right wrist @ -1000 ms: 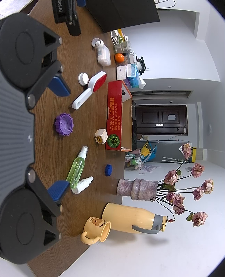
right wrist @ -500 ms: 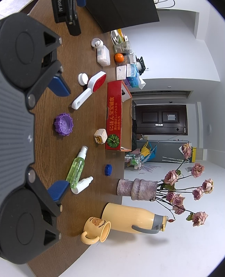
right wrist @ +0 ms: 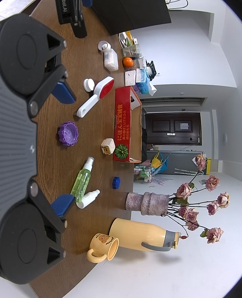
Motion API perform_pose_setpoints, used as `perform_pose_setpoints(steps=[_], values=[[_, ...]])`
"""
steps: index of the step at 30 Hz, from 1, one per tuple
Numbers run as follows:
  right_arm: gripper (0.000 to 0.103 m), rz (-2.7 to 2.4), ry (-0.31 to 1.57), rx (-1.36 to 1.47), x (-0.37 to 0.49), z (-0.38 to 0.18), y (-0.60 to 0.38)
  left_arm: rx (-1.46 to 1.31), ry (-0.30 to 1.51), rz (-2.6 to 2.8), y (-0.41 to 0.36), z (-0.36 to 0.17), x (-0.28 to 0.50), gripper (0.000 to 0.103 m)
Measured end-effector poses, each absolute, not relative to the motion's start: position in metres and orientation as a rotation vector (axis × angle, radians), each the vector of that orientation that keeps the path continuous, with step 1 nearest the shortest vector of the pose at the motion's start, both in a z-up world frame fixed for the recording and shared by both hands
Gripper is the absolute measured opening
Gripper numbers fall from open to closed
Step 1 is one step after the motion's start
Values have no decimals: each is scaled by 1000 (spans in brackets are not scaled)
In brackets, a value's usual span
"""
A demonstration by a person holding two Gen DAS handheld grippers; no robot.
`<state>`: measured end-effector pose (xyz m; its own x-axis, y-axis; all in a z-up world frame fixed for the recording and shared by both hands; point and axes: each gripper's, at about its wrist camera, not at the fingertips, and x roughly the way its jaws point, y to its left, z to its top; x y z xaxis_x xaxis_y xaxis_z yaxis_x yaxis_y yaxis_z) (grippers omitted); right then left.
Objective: Organize rigid objects
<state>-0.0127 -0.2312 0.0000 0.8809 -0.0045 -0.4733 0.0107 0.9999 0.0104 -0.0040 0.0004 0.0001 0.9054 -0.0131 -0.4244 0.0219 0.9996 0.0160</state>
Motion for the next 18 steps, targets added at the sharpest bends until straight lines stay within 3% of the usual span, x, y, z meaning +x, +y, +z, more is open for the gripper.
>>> perform_pose_setpoints(steps=[18], values=[[103, -2, 512, 15, 19, -21, -238, 26, 492, -21, -11, -22, 34, 103]])
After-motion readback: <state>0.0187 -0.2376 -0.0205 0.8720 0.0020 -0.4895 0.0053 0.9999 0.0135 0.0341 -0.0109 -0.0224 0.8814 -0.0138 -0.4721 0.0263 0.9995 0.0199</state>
